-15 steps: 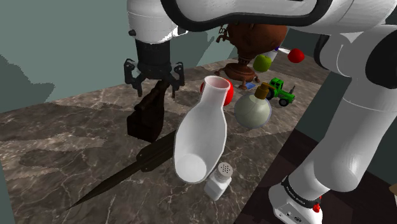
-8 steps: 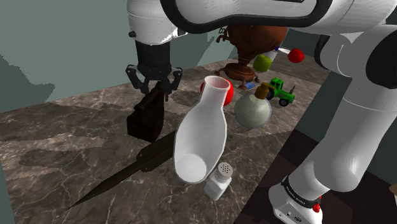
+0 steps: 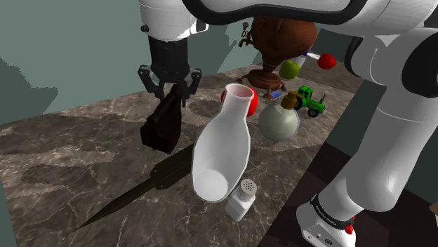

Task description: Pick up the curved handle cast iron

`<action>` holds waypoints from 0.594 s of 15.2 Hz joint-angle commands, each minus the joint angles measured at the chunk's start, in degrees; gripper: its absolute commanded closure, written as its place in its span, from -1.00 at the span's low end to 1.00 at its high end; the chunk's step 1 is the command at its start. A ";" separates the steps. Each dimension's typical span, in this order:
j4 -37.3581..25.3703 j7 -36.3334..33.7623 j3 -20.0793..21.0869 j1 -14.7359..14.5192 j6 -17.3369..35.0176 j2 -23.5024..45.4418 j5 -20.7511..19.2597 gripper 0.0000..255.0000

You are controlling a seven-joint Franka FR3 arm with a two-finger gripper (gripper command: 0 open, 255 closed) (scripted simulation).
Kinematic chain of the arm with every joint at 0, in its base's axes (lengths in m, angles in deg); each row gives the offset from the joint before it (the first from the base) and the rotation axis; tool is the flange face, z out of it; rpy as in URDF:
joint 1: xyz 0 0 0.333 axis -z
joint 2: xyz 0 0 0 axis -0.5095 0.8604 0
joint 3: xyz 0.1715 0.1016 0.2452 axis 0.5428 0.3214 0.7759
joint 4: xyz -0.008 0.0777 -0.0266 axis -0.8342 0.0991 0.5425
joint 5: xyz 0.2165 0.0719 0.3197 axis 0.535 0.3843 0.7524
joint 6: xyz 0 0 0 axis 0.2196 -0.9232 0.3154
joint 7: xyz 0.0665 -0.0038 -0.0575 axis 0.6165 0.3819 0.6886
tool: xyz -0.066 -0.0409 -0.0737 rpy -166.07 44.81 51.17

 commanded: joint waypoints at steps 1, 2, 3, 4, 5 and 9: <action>-1.94 0.10 0.03 -0.37 -1.69 0.27 -0.20 1.00; -3.01 0.11 0.04 -0.64 -2.58 0.51 -0.36 1.00; -4.12 0.12 0.04 -0.92 -3.47 0.77 -0.55 1.00; -5.26 0.12 0.05 -1.23 -4.39 1.06 -0.75 1.00; -6.43 0.12 0.05 -1.56 -5.31 1.37 -0.98 1.00; -11.54 0.09 0.01 -3.16 -9.20 2.88 -2.11 1.00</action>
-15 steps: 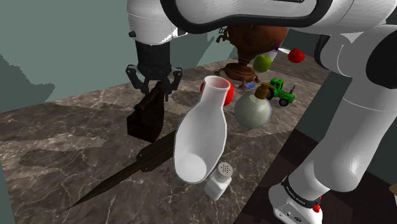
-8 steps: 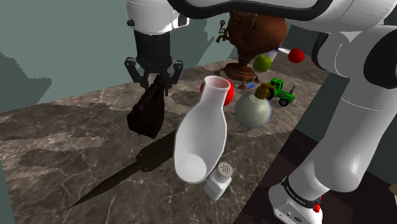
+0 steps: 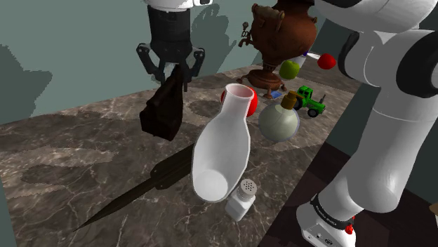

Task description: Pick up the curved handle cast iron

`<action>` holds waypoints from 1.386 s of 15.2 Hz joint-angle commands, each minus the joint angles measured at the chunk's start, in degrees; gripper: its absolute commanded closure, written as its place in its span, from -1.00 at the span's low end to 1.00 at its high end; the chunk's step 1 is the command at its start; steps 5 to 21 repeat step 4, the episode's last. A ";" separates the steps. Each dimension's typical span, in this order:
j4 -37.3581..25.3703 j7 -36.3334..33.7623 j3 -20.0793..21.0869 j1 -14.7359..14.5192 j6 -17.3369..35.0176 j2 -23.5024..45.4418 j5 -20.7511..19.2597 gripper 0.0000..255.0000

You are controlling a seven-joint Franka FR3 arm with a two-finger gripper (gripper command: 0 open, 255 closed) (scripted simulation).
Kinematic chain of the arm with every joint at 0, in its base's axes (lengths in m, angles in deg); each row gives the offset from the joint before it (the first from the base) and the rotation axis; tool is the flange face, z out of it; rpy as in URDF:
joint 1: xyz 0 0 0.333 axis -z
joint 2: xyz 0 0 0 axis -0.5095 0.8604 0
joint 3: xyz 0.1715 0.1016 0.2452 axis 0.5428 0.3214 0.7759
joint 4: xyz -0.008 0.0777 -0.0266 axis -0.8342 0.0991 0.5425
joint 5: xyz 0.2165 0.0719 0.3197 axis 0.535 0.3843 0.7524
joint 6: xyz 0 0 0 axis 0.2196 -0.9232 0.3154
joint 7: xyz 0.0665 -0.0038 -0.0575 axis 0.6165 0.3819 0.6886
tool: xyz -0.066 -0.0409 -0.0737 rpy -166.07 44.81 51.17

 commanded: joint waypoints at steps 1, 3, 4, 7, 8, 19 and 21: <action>-3.03 -0.15 -0.02 -1.11 -2.20 1.02 -0.77 1.00; -4.71 -0.16 -0.08 -1.72 -3.41 1.57 -1.20 1.00; -4.70 -0.16 -0.08 -1.72 -3.40 1.57 -1.19 1.00; -4.70 -0.16 -0.08 -1.72 -3.40 1.57 -1.19 1.00; -4.70 -0.16 -0.08 -1.72 -3.40 1.57 -1.19 1.00; -4.70 -0.16 -0.08 -1.72 -3.40 1.57 -1.19 1.00; -4.70 -0.16 -0.08 -1.72 -3.40 1.57 -1.19 1.00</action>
